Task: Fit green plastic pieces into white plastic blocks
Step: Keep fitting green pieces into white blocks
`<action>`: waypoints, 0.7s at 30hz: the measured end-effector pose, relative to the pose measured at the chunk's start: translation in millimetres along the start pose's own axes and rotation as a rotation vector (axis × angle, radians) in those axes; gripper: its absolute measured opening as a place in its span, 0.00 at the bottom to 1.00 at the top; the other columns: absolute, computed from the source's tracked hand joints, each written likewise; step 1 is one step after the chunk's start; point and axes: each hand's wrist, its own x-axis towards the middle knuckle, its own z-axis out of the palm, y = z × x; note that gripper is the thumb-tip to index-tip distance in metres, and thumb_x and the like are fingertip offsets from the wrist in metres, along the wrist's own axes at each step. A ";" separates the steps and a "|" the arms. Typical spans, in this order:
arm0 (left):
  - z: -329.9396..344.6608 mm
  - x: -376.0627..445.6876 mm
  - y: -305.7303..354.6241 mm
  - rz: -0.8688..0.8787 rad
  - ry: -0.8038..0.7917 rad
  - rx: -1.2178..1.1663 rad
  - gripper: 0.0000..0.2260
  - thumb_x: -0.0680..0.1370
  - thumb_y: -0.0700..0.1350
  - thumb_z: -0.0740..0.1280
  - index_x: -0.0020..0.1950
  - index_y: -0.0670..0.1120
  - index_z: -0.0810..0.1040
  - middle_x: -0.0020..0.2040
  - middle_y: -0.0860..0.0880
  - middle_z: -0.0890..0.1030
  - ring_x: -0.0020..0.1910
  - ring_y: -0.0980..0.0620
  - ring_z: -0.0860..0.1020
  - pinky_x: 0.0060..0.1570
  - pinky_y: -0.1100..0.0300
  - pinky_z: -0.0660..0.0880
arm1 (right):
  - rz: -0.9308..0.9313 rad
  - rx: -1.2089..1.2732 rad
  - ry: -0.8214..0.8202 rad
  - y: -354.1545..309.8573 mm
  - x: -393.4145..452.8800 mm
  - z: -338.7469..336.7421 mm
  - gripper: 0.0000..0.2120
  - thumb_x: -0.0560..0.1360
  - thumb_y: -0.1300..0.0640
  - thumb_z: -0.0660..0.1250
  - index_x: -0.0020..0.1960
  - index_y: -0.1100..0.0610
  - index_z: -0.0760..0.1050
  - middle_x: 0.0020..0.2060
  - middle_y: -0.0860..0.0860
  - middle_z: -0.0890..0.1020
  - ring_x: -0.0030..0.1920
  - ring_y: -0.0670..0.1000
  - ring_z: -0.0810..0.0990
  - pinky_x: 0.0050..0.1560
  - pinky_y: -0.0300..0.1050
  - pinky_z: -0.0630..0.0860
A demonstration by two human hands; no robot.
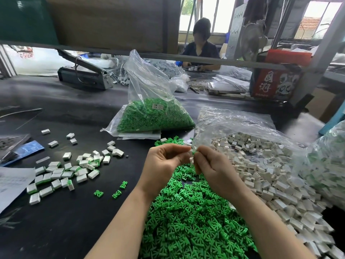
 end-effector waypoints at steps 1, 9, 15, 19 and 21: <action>-0.6 0.0 0.4 -0.017 -0.015 -0.017 0.06 0.72 0.36 0.73 0.48 0.42 0.85 0.43 0.45 0.86 0.41 0.52 0.84 0.44 0.65 0.78 | 0.000 0.019 0.005 -1.4 0.1 0.3 0.13 0.82 0.57 0.60 0.39 0.55 0.70 0.31 0.56 0.76 0.30 0.48 0.71 0.33 0.56 0.70; 7.1 -4.2 -3.9 -0.090 -0.197 0.131 0.12 0.84 0.46 0.57 0.42 0.45 0.70 0.34 0.53 0.70 0.33 0.58 0.67 0.35 0.67 0.66 | 0.121 0.416 0.011 -11.6 1.3 4.3 0.14 0.80 0.57 0.59 0.35 0.59 0.67 0.27 0.52 0.68 0.29 0.50 0.66 0.30 0.49 0.64; 8.2 -5.7 -1.2 -0.039 -0.223 0.232 0.09 0.84 0.45 0.58 0.45 0.51 0.74 0.36 0.65 0.77 0.38 0.68 0.74 0.44 0.72 0.70 | 0.178 0.390 -0.098 -2.2 3.0 -3.6 0.15 0.82 0.62 0.59 0.35 0.56 0.68 0.26 0.44 0.68 0.27 0.43 0.65 0.30 0.35 0.64; 6.4 -5.2 -1.3 -0.048 -0.300 0.295 0.10 0.85 0.45 0.57 0.48 0.52 0.76 0.40 0.67 0.80 0.43 0.70 0.77 0.43 0.57 0.71 | 0.149 0.257 -0.180 3.5 3.7 -13.3 0.14 0.81 0.60 0.61 0.37 0.62 0.71 0.27 0.44 0.68 0.30 0.45 0.66 0.33 0.38 0.65; 6.9 -5.3 -0.3 -0.070 -0.310 0.298 0.15 0.84 0.46 0.57 0.45 0.62 0.78 0.38 0.68 0.78 0.41 0.70 0.73 0.48 0.65 0.71 | 0.132 0.216 -0.196 4.2 3.4 -14.9 0.14 0.81 0.61 0.61 0.38 0.64 0.70 0.27 0.44 0.68 0.30 0.45 0.66 0.33 0.40 0.64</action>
